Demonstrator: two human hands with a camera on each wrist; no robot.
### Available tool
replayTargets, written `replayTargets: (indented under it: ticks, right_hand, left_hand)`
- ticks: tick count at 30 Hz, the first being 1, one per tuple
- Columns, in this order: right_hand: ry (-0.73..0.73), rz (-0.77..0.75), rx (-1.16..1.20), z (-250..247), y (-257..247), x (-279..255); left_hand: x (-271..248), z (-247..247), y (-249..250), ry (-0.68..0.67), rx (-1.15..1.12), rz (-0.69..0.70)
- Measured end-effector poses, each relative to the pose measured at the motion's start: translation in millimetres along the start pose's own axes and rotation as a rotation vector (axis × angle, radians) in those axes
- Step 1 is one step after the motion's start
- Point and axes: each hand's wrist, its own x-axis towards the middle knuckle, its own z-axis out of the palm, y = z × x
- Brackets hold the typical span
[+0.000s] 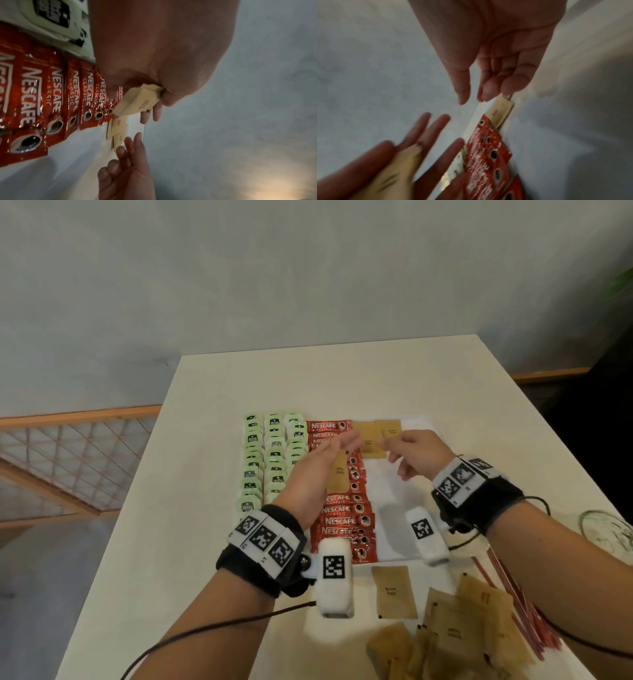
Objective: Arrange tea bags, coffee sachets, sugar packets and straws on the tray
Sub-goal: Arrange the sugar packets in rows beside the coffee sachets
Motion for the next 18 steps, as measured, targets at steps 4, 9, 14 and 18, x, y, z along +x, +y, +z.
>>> replayTargets:
  ticks: [4, 9, 14, 18]
  right_hand:
    - [-0.3, -0.076, 0.059, -2, -10, -33]
    - [-0.31, -0.131, 0.03, -1, -6, -42]
    - [-0.234, -0.097, 0.08, -20, 3, -40]
    - [-0.16, -0.106, 0.135, -28, 7, -33]
  left_hand:
    - [2, 21, -1, -0.018, 0.075, 0.045]
    - [4, 41, -7, 0.07, 0.197, 0.149]
    - [-2, 33, -14, 0.121, 0.234, 0.205]
    - [1, 32, -17, 0.131, 0.372, 0.184]
